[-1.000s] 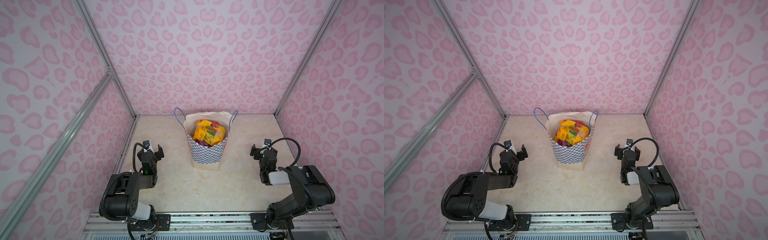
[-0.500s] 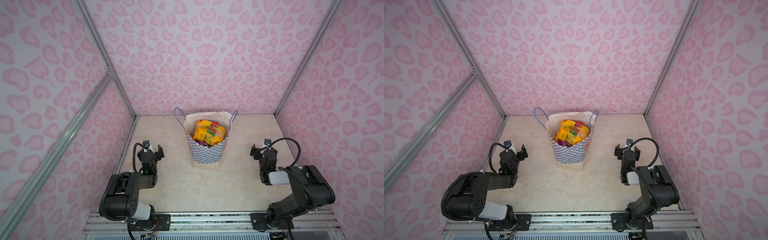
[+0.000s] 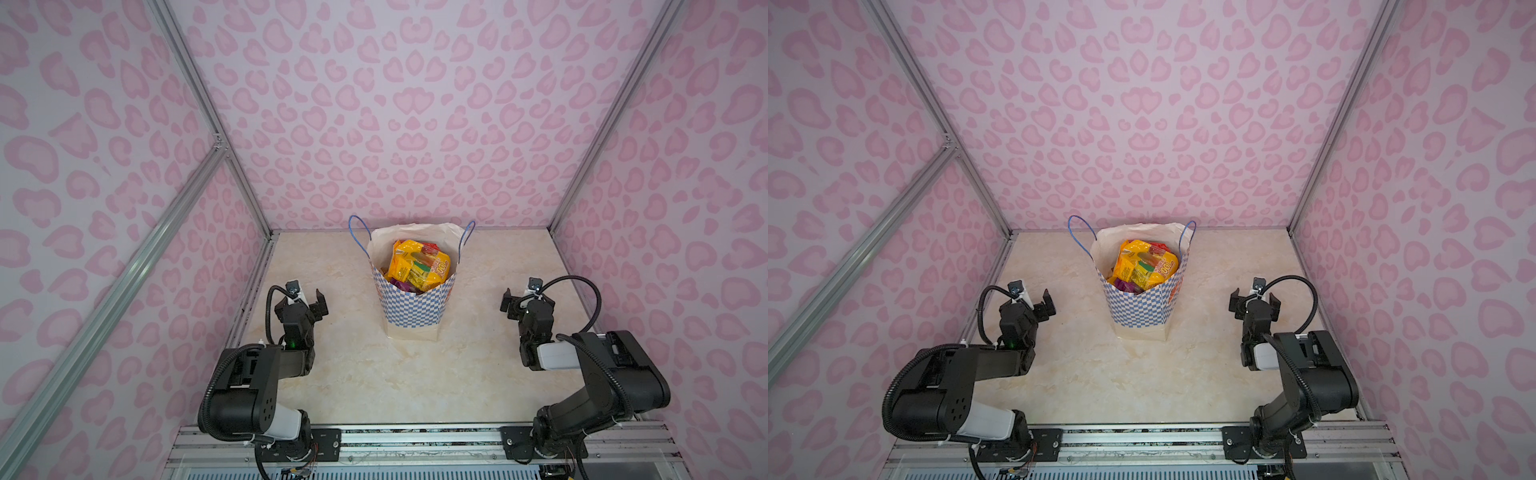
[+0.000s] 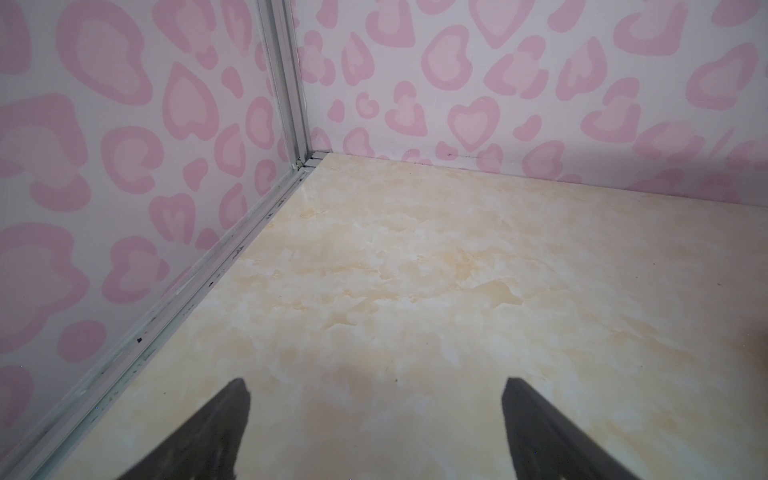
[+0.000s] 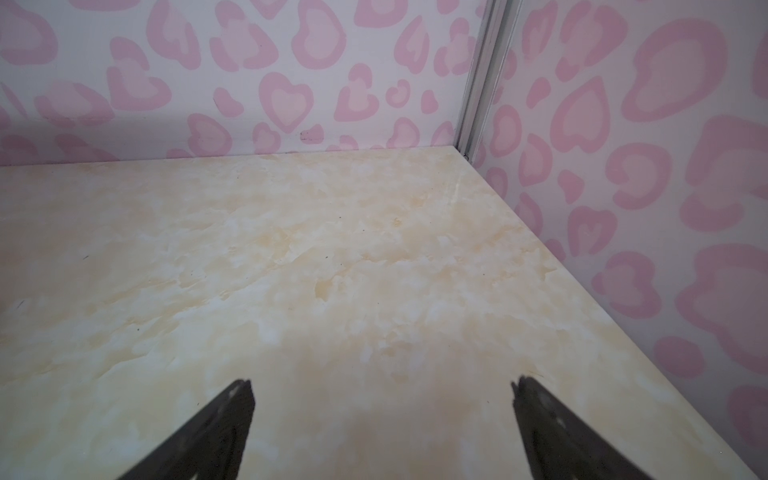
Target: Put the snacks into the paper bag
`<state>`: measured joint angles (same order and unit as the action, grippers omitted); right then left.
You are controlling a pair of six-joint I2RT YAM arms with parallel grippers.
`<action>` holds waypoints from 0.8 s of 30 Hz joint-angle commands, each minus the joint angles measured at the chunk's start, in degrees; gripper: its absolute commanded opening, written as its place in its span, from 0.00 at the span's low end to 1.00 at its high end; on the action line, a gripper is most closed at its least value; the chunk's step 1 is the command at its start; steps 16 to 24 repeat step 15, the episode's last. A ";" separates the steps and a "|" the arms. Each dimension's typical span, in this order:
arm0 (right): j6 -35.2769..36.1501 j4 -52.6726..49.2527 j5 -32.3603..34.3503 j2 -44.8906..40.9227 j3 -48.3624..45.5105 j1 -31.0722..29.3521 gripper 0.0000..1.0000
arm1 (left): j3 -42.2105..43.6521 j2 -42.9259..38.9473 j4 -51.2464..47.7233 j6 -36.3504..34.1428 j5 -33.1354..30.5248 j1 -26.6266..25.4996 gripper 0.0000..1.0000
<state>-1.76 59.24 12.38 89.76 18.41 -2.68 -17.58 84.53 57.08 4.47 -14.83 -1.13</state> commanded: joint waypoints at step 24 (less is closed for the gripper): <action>0.35 2.10 0.36 0.19 -0.23 -0.10 1.00 | -0.52 -0.16 0.75 0.10 0.25 0.16 0.97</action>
